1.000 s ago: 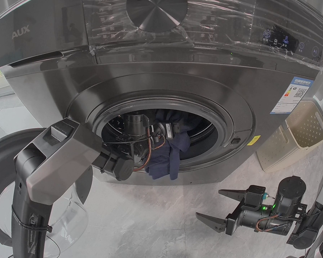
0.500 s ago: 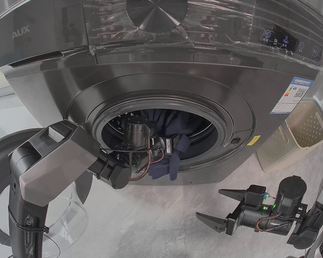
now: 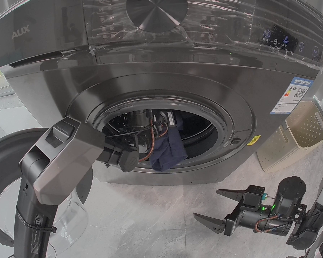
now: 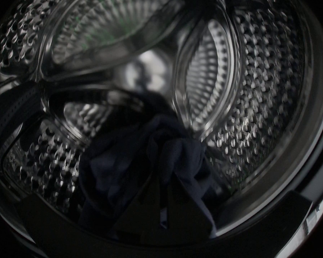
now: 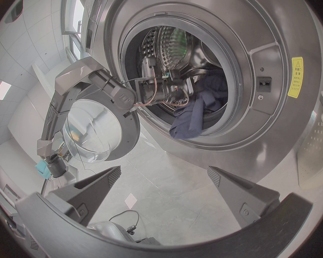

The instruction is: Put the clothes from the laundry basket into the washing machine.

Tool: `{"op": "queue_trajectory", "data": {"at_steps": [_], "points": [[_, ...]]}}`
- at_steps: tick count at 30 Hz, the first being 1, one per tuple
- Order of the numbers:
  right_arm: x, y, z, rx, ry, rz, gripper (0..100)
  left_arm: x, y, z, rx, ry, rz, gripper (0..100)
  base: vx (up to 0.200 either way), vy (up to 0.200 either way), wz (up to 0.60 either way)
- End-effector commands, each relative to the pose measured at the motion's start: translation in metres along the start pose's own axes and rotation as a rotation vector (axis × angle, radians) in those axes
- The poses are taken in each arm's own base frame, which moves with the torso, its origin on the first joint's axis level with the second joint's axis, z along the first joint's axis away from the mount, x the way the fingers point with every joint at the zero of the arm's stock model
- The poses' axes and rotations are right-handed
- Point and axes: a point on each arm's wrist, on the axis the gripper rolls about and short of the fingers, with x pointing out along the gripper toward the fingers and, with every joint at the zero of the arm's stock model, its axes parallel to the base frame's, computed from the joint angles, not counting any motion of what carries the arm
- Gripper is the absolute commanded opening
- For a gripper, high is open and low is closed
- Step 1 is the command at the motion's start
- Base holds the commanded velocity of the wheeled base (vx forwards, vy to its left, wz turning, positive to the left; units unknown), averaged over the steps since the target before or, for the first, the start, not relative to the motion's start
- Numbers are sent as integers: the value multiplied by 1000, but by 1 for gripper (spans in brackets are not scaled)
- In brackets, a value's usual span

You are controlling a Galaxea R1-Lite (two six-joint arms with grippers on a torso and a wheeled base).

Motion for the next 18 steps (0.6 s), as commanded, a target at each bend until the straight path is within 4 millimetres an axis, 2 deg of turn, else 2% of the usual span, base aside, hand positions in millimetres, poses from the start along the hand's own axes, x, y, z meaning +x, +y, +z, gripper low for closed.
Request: {"op": "queue_trajectory", "data": {"at_steps": [1,9,13,14,18], "points": [[1,4,1,0,-5,15,100,24,3,9,-41,-126,25,0,0,0,0],[1,4,0,0,-3,16,100,38,3,22,-56,-222,9,0,0,0,0],[1,4,1,0,-3,15,100,34,4,11,-45,-171,22,0,0,0,0],[1,3,0,0,-2,13,100,27,2,4,-32,-119,23,100,0,0,0],[1,3,0,1,-1,12,100,12,-3,-1,-21,-54,17,100,0,0,0]]}}
